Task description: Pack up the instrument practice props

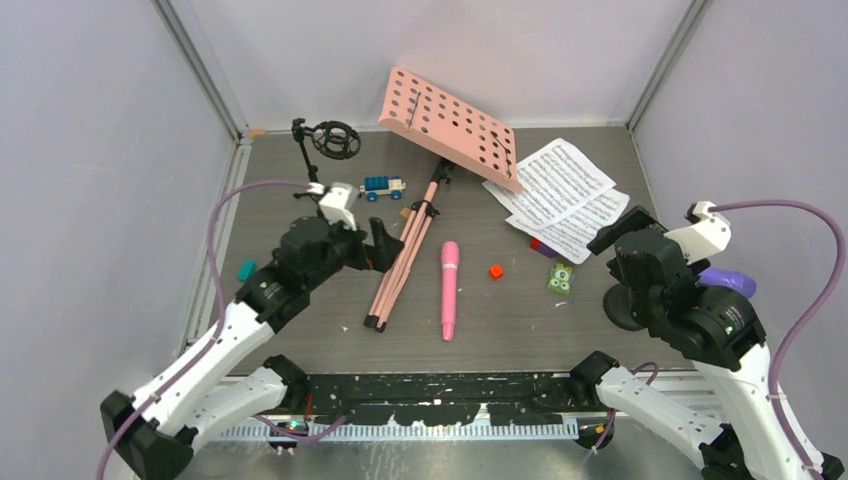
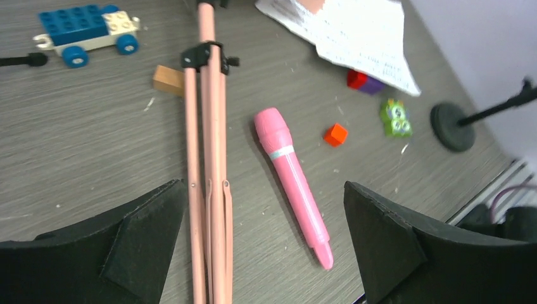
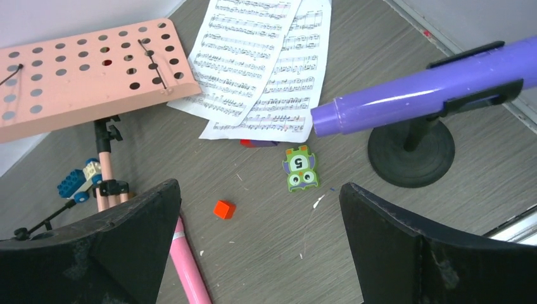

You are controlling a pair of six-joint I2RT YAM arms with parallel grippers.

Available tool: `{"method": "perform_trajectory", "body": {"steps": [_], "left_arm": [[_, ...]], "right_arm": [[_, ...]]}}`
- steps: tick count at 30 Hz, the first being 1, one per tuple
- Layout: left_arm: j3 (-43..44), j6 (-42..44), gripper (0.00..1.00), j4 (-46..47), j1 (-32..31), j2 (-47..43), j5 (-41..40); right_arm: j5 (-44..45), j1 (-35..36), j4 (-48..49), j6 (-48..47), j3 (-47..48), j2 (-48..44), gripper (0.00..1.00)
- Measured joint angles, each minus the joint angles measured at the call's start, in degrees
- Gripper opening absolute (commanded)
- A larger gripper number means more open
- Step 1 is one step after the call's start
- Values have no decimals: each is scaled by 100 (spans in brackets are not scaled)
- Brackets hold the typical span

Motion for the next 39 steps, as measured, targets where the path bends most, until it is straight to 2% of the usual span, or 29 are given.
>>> {"method": "perform_trajectory", "body": {"steps": [5, 10, 13, 18, 27, 31, 35, 37, 39], "left_arm": [[120, 616, 97, 105, -1154, 629, -682], [258, 1038, 97, 365, -1596, 935, -780], [398, 1132, 97, 577, -1784, 1176, -791], [409, 1161, 97, 728, -2055, 1375, -787], [404, 1102, 97, 883, -2122, 1388, -789], [404, 1051, 97, 892, -2122, 1388, -811], [365, 1040, 97, 866, -2122, 1307, -911], [295, 1043, 97, 807, -2122, 1143, -999], [236, 1051, 97, 713, -2122, 940, -1080]], "right_arm": [[-20, 0, -428, 479, 164, -195, 100], [-120, 68, -708, 1086, 186, -745, 100], [-133, 396, -739, 1534, 33, -1001, 100], [109, 1421, -929, 2420, -188, -1029, 100], [1357, 3757, -1733, 4581, -138, -1388, 100], [1679, 3930, -1888, 4745, 46, -662, 100], [2037, 3941, -1838, 4472, 214, 791, 100], [2129, 3842, -1576, 3963, 330, 1421, 100], [1985, 3501, -883, 3209, 361, 1888, 100]]}}
